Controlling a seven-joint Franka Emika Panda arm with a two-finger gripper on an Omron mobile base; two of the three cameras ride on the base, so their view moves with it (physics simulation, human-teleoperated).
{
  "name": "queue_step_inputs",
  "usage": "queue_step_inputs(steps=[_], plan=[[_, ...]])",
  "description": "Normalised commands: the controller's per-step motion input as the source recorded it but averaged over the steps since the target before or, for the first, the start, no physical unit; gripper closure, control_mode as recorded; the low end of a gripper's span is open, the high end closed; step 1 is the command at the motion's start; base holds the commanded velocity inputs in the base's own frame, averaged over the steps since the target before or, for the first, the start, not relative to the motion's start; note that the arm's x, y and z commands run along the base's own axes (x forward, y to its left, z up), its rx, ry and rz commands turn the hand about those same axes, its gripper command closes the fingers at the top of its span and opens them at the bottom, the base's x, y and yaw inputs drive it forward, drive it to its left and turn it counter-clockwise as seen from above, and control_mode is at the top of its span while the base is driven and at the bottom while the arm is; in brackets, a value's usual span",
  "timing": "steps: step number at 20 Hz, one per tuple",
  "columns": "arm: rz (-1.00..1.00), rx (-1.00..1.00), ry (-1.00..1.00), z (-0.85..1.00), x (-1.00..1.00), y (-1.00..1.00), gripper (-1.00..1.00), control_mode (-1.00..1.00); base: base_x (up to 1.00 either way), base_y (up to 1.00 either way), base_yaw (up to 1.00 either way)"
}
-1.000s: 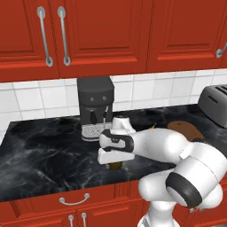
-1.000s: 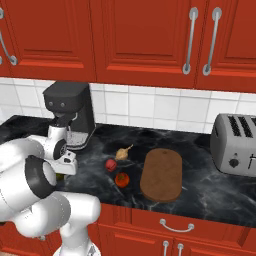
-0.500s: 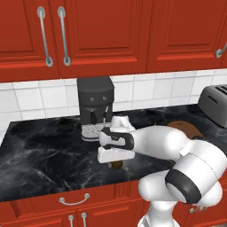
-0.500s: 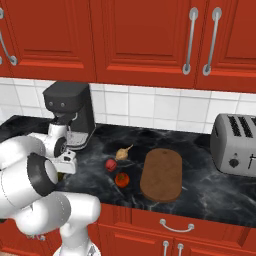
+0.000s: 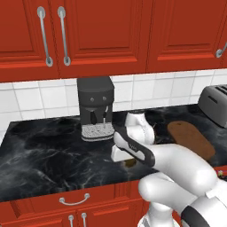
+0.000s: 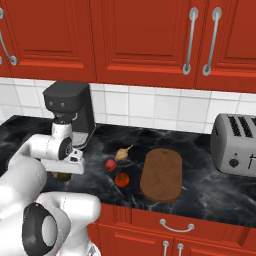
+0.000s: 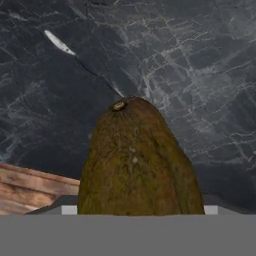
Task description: Place the avocado, onion, tomato, and bell pepper on the cutting board.
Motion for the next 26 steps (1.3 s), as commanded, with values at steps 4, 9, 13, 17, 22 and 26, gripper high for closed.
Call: queue_step_inputs(steps=[4, 9, 13, 17, 22, 26], plan=[[0.00, 0.00, -0.11, 0.36, -0.01, -0.76, 1.00, -1.00, 0.00, 0.00, 0.00], [0.00, 0.00, -0.09, 0.39, 0.00, -0.88, 1.00, -1.00, 0.00, 0.00, 0.00], [0.00, 0.00, -0.09, 0.42, 0.00, -0.94, 1.00, -1.00, 0.00, 0.00, 0.00], [0.00, 0.00, -0.09, 0.46, 0.00, -0.86, 1.00, -1.00, 0.00, 0.00, 0.00], [-0.01, 0.00, -0.03, 0.44, 0.05, -0.78, 1.00, -1.00, 0.00, 0.00, 0.00], [-0.01, 0.00, 0.00, 0.42, 0.23, -0.60, 1.00, -1.00, 0.00, 0.00, 0.00]])
